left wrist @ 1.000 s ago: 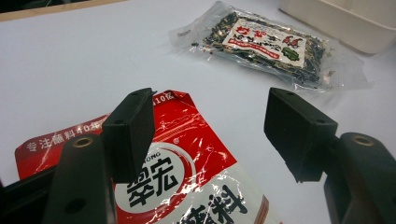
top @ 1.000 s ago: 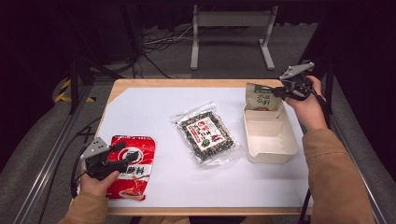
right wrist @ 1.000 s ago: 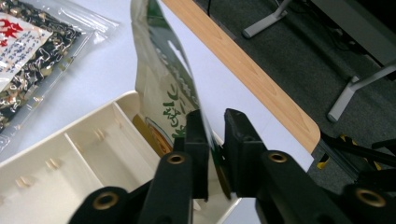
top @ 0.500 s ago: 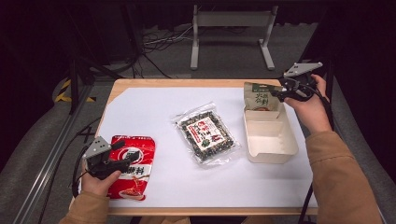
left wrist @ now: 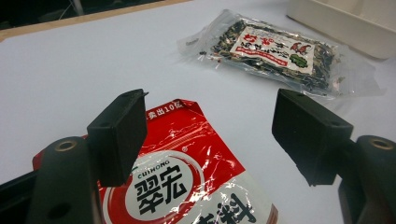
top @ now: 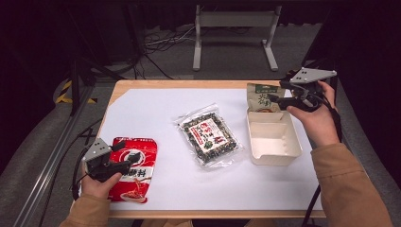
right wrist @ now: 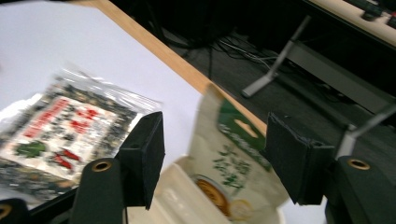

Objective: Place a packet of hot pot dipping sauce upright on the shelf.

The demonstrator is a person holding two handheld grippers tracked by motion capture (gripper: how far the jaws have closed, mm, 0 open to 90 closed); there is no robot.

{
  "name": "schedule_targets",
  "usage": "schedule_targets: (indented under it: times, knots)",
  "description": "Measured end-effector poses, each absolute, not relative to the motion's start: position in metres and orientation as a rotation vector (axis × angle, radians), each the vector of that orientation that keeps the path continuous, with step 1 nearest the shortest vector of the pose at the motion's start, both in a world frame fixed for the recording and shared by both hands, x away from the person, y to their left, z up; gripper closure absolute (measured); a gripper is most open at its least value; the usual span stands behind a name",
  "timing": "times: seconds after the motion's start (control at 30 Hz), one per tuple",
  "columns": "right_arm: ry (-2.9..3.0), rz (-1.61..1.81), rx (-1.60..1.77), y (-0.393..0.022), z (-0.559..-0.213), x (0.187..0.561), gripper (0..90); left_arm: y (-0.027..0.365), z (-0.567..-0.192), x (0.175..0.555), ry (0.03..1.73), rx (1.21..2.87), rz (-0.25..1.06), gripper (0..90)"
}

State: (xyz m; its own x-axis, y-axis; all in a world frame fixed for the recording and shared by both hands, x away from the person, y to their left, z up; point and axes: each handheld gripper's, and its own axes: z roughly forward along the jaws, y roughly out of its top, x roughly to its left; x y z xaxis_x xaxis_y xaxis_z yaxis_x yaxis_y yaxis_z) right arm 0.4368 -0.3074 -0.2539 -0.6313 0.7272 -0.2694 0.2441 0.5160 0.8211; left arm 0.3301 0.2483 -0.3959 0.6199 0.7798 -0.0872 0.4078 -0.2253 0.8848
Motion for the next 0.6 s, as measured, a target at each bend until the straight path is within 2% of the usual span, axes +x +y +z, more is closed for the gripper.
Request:
schedule_targets:
  times: [0.33,0.6]
  knots:
    - [2.203,1.171,0.764,-0.287,-0.259,0.401,35.4,0.253,-0.394,0.331,0.947,1.848,0.472,27.1]
    - [2.254,1.261,0.763,-0.272,-0.284,0.372,35.0,0.253,-0.393,0.33,0.944,1.84,0.46,27.7]
